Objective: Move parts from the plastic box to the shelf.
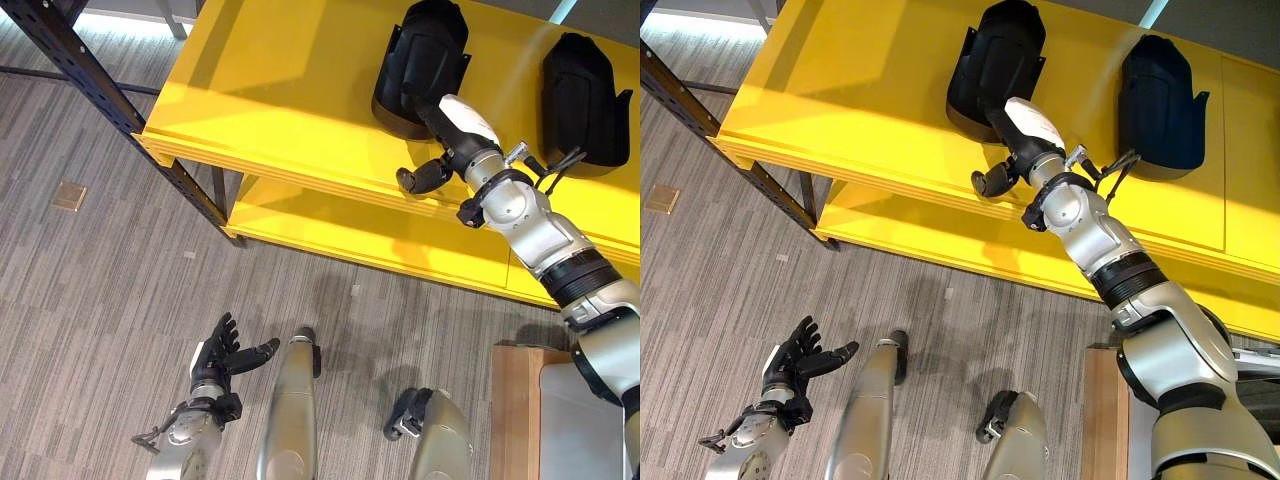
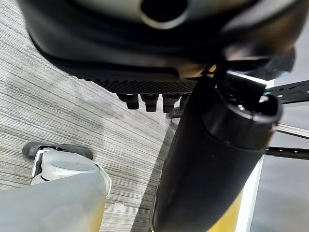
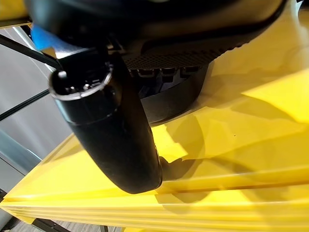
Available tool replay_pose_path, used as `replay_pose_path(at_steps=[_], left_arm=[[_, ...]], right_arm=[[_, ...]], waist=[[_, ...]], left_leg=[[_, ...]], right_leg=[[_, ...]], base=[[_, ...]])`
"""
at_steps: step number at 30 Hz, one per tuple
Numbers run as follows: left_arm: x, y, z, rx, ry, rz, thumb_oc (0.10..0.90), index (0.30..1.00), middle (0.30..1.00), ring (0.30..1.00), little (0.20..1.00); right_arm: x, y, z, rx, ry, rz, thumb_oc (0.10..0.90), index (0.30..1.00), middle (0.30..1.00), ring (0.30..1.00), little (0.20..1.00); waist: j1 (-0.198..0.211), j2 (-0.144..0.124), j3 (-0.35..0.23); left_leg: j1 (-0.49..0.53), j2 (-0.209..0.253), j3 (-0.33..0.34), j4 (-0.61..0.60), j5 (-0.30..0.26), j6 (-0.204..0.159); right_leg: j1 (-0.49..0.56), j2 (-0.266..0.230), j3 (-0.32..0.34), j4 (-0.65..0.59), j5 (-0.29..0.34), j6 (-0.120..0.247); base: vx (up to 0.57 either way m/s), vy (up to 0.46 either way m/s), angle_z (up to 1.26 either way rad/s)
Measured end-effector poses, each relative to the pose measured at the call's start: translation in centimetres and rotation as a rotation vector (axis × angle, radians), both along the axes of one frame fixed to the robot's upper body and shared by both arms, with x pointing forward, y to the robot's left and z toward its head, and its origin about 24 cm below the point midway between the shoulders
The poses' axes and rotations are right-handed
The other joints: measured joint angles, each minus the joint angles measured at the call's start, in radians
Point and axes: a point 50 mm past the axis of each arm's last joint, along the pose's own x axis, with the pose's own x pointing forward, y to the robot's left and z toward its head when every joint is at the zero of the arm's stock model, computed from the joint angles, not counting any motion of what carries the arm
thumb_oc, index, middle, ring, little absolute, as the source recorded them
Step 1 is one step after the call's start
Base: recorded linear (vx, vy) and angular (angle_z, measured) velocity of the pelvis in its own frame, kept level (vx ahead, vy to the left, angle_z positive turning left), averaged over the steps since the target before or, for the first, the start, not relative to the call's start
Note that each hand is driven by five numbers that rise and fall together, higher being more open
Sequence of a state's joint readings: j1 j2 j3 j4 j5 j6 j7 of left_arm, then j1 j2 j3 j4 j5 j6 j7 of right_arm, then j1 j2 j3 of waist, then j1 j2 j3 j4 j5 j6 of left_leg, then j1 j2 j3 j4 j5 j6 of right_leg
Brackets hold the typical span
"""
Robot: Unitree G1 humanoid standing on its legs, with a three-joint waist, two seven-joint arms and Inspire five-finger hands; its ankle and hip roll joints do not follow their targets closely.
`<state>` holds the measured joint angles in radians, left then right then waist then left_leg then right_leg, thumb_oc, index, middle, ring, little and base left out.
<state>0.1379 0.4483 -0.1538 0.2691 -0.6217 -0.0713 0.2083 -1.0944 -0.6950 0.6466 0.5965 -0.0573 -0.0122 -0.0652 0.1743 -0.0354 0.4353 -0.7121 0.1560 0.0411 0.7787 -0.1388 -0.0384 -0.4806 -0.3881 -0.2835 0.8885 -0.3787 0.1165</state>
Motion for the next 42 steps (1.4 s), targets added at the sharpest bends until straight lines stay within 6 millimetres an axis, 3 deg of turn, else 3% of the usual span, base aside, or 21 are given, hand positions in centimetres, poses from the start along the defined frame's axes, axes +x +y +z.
replay_pose_path(at_steps=[33,39,42], left_arm=[[0.0,0.0,0.0,0.0,0.0,0.001,0.9,1.0,1.0,1.0,1.0],[-0.1,0.1,0.0,0.001,-0.001,0.007,0.9,1.0,1.0,1.0,1.0],[0.1,0.3,0.1,0.002,-0.006,0.013,0.9,1.0,1.0,1.0,1.0]], right_arm=[[-0.3,-3.2,1.1,-0.057,-0.016,-0.096,0.9,1.0,1.0,1.0,1.0],[-1.0,-1.6,2.3,-0.057,-0.069,-0.026,0.9,1.0,1.0,1.0,1.0],[-2.4,0.5,3.9,-0.029,-0.135,0.093,0.9,1.0,1.0,1.0,1.0]], waist=[[0.0,-0.003,0.0],[-0.006,-0.004,0.0],[-0.008,-0.004,0.0]], left_leg=[[-0.003,0.0,0.0,-0.001,-0.001,0.001],[-0.007,0.001,0.0,0.0,-0.002,0.001],[-0.008,0.001,0.0,0.002,-0.002,0.001]], right_leg=[[-0.001,0.0,-0.002,-0.004,0.001,0.0],[-0.004,0.001,-0.002,-0.005,0.001,0.0],[-0.005,0.003,-0.002,-0.007,0.004,0.007]], base=[[0.0,0.0,0.0],[0.0,0.0,0.0],[0.0,0.0,0.0]])
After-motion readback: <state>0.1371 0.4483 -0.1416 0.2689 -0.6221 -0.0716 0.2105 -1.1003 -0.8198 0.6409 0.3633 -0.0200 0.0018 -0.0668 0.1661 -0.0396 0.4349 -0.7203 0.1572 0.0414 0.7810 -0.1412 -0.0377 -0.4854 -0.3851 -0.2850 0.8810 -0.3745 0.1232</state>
